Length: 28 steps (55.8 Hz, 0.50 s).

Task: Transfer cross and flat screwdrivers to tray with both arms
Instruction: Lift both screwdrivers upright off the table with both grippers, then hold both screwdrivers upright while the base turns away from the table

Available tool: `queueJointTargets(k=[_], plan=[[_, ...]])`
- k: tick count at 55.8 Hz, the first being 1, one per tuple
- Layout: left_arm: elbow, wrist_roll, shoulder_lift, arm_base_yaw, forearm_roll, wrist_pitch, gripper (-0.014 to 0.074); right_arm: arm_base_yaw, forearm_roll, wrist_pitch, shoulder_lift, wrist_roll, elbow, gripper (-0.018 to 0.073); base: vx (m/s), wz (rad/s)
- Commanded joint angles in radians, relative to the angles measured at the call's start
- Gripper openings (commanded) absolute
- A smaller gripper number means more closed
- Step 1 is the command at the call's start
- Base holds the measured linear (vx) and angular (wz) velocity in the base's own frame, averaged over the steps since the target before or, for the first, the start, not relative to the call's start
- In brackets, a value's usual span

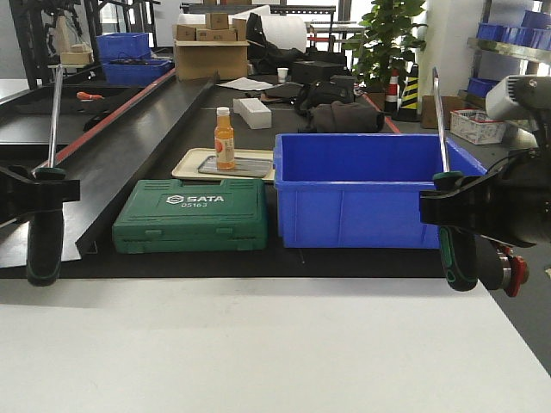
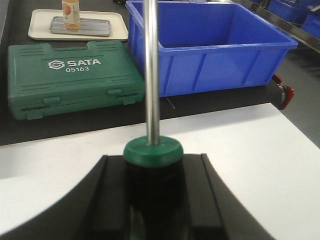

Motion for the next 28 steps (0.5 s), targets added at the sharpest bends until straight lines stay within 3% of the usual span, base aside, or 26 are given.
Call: queueJointTargets(k=[1,28], plan=[[-0.038,-0.001,-0.028,-0.005,-0.037,-0.072,0.0003,-0.001,0.011,-0.095,-0.032,-0.004,-0.031,-0.0008,-0.03,0.02],[-0.038,-0.001,-0.022,-0.005,-0.037,-0.072,0.0003,-0.001,0.011,-0.092,-0.032,-0.004,-0.031,-0.0008,-0.10,0.04]])
